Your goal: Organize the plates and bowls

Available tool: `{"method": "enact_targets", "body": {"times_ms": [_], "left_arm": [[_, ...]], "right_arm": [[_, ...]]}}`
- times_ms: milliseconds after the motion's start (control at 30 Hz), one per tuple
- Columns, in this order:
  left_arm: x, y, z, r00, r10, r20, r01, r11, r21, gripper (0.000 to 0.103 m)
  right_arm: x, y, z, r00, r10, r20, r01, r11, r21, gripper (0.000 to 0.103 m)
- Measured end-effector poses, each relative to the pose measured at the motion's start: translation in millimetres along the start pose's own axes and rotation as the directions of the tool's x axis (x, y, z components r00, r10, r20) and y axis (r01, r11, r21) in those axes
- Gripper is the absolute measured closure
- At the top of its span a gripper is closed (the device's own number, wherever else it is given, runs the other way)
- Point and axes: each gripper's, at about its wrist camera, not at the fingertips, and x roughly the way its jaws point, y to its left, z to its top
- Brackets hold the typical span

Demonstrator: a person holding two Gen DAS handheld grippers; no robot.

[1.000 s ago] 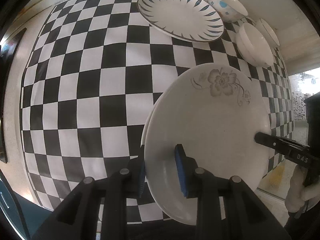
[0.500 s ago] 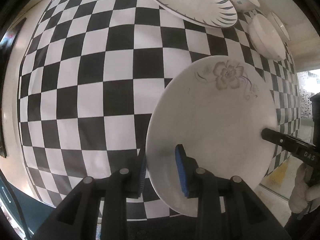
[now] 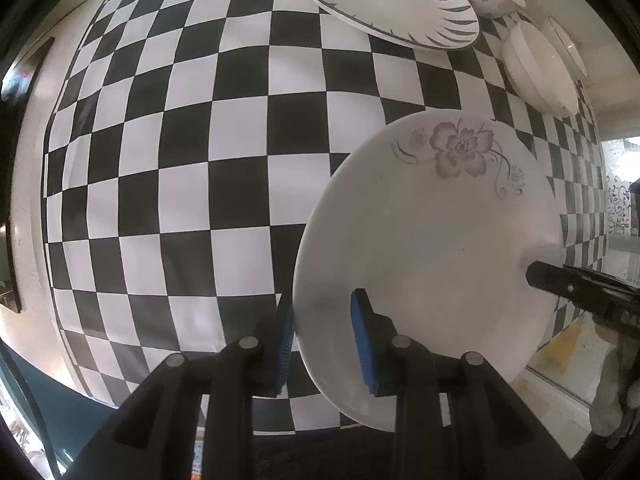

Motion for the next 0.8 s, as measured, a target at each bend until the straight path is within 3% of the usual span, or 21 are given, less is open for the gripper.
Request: {"method": "enact_targets", "body": {"times_ms": [200, 267, 467, 633, 700, 800], "left_arm": [[6, -3, 2, 1.000, 0.004, -0.007, -0.004, 1.000, 0.006, 0.077], [7, -5, 2, 1.000, 0.006, -0.006, -0.006, 1.000, 0.008, 0.077], [8, -8, 2, 1.000, 0.014, -0.003, -0.014, 1.000, 0.008, 0.077], [-9, -10, -4, 0.999, 0.013, 0.038, -0.013, 1.000, -0.004, 0.077], [-22, -12, -1, 0.996, 0.023, 0.081, -0.022, 1.000, -0.011, 0.077], [-40, -10, 7, 0.991, 0.013, 0.134, -0.010, 1.000, -0.028, 0.072]], "right_arm": [[-6, 16, 0, 0.990, -0.142, 0.026, 0.143, 0.989, -0.041, 0.046], [-5, 15, 0, 0.993, -0.116, 0.012, 0.117, 0.993, -0.033, 0.046], [-3, 21, -2, 0.989, -0.145, 0.015, 0.145, 0.988, -0.061, 0.044], [-10, 22, 3, 0.986, -0.163, 0.033, 0.165, 0.984, -0.065, 0.027], [-17, 21, 7, 0.986, -0.160, 0.046, 0.162, 0.985, -0.056, 0.013], [-33, 23, 19, 0.984, -0.155, 0.089, 0.159, 0.986, -0.041, 0.010]]}}
